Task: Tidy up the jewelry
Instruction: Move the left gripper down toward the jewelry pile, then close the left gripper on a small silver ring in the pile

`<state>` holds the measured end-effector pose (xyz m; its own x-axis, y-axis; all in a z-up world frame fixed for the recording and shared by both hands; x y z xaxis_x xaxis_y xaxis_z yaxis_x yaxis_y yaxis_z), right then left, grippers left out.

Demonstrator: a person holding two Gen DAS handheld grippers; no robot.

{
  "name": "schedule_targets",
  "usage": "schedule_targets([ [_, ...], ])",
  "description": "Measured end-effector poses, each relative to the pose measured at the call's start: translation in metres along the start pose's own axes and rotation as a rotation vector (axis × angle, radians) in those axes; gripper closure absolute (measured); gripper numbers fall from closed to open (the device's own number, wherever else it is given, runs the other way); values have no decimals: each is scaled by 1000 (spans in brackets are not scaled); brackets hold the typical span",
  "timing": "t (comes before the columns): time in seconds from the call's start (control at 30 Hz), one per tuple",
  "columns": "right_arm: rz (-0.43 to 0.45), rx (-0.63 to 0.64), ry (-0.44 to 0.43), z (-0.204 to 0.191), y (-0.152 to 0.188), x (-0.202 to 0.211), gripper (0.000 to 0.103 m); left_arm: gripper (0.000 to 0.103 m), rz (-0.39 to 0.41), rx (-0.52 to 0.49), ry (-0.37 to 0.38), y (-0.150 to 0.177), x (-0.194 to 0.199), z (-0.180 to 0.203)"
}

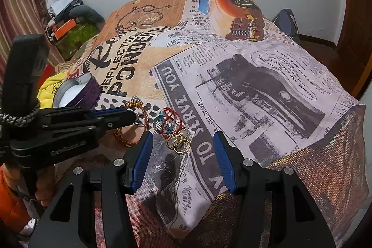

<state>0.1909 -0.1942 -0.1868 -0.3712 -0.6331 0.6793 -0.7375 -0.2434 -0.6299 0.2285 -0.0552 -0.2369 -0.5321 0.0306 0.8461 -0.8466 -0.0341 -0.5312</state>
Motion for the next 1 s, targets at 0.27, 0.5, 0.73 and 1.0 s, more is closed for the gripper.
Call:
schedule_targets([
  [0.27,-21,4,-3,0,0,-4,57,103,47,-6,-7,-1,11,2],
  [0.5,-31,10,-16,-3,-5,-8,57,103,99,-7,-1,-5,33,-6],
  [0.73,-44,-1,-60,-10,-6,-14,57,102,64,-48,2,1,29,-8],
  [1.0,-33,-36,-57,-3,-4,-8,57,91,42,-115,13,-10,11,10],
])
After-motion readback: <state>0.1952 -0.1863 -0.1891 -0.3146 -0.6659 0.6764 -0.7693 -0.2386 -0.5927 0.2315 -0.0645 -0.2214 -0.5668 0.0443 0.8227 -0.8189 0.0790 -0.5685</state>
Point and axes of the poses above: each gripper's, at about its wrist camera, not at the fingertips, and x roughly against the way its jaws point, z to its right, y to its underside, the point moved 2 cm from there along -x, roughly the way its jaws point, and after that the axes turned 14 degrees about -y, right-handed, at the moved point
